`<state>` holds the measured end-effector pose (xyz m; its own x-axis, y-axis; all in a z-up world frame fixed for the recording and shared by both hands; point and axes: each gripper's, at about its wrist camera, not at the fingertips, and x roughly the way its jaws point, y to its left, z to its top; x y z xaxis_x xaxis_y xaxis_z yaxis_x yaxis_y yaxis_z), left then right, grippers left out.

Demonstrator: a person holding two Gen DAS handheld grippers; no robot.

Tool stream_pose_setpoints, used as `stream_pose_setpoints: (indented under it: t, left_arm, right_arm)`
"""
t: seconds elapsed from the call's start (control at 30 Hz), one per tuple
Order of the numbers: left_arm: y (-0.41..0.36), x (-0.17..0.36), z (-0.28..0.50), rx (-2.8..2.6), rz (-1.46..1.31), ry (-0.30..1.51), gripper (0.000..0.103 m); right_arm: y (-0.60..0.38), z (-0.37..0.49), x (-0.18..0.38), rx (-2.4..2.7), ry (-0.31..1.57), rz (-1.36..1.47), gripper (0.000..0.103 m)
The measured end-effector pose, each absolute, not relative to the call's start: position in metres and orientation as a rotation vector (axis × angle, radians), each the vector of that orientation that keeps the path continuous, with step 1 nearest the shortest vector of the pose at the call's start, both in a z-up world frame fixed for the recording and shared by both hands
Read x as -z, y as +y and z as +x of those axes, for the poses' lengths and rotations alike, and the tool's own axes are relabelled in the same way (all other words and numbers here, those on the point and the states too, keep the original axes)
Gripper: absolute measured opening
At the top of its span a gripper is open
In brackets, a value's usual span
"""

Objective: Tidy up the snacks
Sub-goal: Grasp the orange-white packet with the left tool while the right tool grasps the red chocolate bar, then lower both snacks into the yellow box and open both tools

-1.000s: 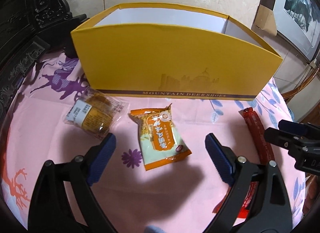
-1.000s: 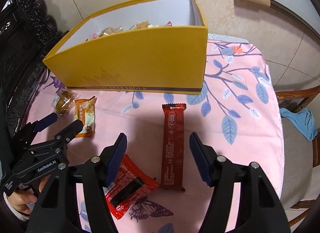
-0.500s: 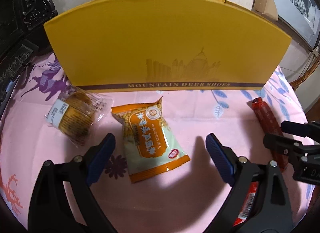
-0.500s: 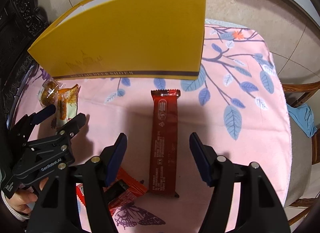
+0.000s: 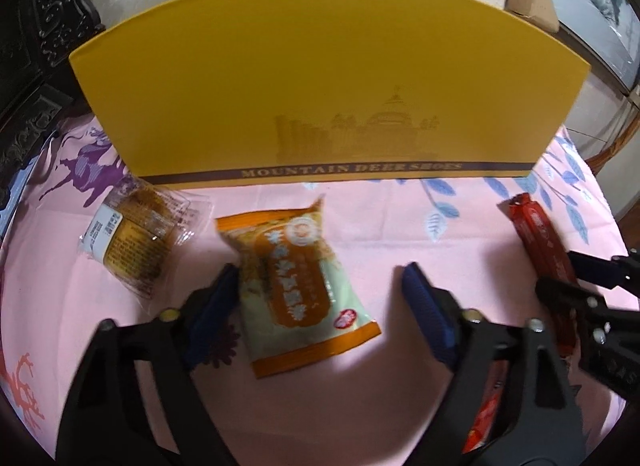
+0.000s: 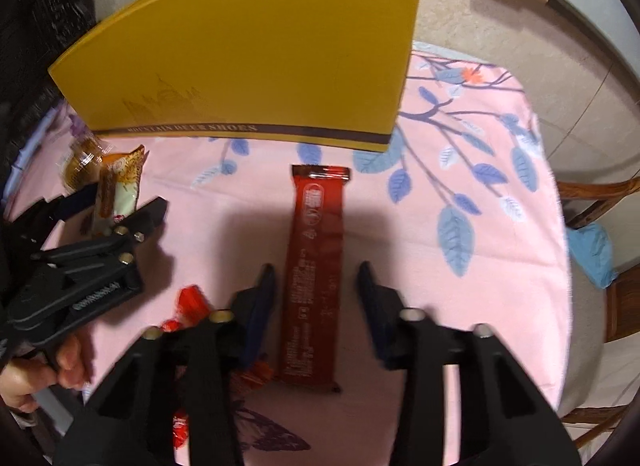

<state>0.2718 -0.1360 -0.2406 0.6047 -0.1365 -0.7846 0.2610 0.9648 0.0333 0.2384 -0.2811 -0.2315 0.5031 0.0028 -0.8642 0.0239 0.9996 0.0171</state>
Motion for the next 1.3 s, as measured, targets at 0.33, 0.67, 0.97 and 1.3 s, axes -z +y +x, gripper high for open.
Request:
stream_pose_setpoints:
  t: [0.33,0.67,0.97,1.3]
  left_arm:
    - [-0.144,0.232,0.263,0.251,0.131,0.885,0.04]
    - [-0.114,0.157,0.238,0.268,0.115,0.745,0.04]
    - [-0.101,0.054,0.297,0.275,0.061,0.585,0.04]
    - [-0.113,0.051,0.41,0.208,0.065,0.63,0.081]
  right_arm:
    - [-0.287,0.223,0.227,-0.004,1.021,0.066,0.024]
    - [-0.283,0.196,0.166,-0.047,0.907,0.059,0.024]
    - [-0.277,0.245,0.059,-0.134,0.672,0.067,0.024]
    - [-0.272,0.355,0.051,-0.17,0.721,0.106,0.026]
